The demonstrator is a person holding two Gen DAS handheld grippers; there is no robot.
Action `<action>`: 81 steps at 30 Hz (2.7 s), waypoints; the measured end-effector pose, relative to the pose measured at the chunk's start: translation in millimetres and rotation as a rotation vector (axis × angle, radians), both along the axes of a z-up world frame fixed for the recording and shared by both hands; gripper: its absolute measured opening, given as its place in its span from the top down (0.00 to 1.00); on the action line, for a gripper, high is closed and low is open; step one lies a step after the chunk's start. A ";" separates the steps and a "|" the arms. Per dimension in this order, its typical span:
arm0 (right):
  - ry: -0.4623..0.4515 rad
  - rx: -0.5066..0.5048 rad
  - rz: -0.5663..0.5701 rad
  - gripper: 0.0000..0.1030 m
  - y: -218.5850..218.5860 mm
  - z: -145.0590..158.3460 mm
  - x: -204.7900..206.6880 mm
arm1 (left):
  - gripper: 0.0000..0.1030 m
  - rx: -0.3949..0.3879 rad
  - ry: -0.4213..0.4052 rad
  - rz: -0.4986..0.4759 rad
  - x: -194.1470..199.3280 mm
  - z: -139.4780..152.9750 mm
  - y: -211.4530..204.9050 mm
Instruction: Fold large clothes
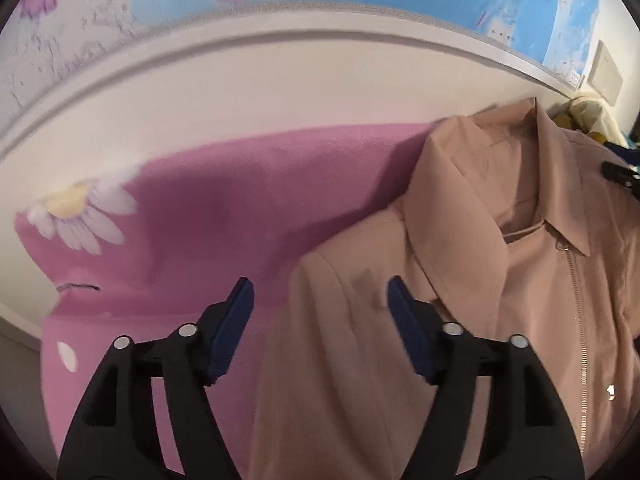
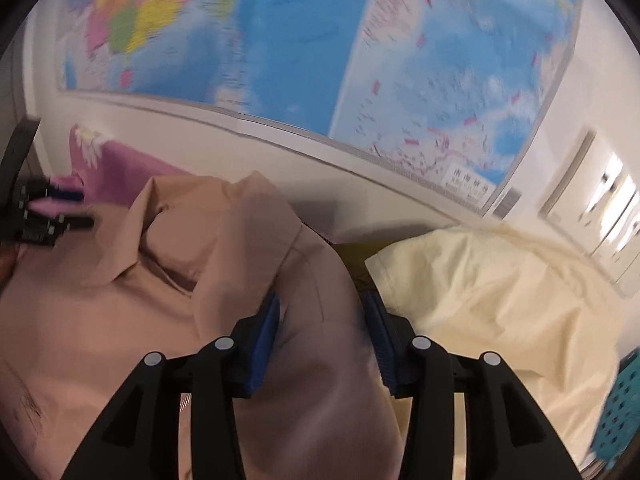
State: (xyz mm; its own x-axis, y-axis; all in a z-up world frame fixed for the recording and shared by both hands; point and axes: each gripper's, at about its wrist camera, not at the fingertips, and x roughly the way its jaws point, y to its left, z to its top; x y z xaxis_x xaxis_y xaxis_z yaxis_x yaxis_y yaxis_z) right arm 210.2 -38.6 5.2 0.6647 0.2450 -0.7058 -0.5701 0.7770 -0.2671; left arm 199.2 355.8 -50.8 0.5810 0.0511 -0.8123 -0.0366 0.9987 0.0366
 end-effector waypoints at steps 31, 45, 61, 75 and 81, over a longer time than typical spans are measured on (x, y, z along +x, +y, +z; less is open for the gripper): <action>0.315 0.353 0.081 0.29 -202.3 -40.6 -288.2 | 0.15 -0.134 -0.146 -0.248 -313.7 16.2 -120.6; 0.087 0.104 0.315 0.52 -24.4 1.3 -183.2 | 0.15 -0.034 -0.145 -0.113 -230.5 24.8 -118.0; 0.256 -0.280 0.379 0.45 158.3 -80.9 18.1 | 0.15 -0.142 -0.028 0.154 -259.6 -11.4 -16.1; 0.114 -0.279 0.407 0.98 165.0 -34.2 37.3 | 0.21 -0.071 -0.065 0.120 -251.4 -10.5 -31.9; 0.062 -0.306 0.273 0.97 171.6 -51.6 62.7 | 0.14 -0.141 -0.033 0.106 -248.8 -21.0 -32.2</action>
